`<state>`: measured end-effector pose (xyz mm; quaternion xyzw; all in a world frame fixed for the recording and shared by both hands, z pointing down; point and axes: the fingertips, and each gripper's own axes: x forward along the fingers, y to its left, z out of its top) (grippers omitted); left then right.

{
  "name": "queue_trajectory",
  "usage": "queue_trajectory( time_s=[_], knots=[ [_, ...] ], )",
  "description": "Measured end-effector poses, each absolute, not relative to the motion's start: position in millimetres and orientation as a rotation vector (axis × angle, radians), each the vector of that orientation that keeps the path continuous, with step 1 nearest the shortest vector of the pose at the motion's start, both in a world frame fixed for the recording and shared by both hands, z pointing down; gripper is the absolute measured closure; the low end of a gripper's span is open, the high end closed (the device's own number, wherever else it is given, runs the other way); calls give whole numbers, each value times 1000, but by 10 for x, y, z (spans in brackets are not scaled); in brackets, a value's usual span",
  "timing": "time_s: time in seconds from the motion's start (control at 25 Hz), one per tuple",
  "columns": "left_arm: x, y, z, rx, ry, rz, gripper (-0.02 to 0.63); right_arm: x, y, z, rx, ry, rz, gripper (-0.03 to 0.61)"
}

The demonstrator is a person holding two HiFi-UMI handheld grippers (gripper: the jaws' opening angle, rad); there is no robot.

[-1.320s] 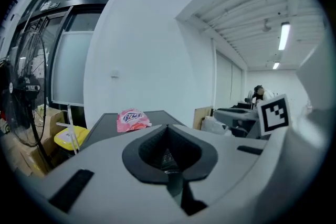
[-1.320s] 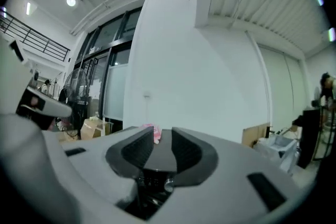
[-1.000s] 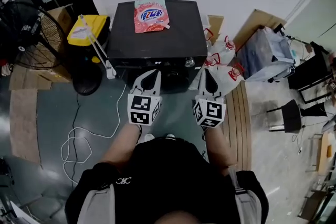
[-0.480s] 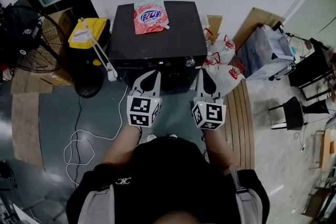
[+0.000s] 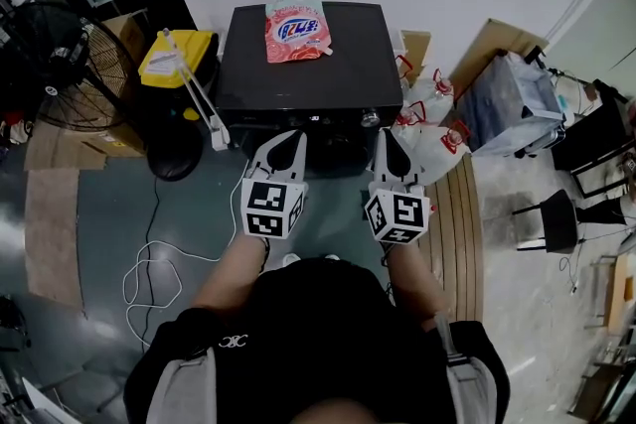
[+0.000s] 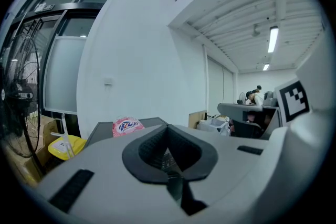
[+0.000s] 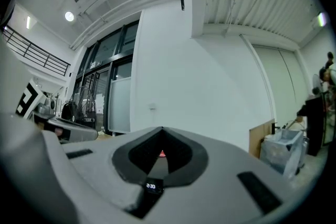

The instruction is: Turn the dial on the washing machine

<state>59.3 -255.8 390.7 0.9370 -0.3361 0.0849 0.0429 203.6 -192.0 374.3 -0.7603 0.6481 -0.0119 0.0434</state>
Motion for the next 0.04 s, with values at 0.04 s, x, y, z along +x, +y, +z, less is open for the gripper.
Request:
queue_trajectory(
  time_s=[0.04],
  knots=[
    [582,-2567,3906,2866,-1030,259,618,2025,-1930,3745,-2318,1981,-42,578]
  ],
)
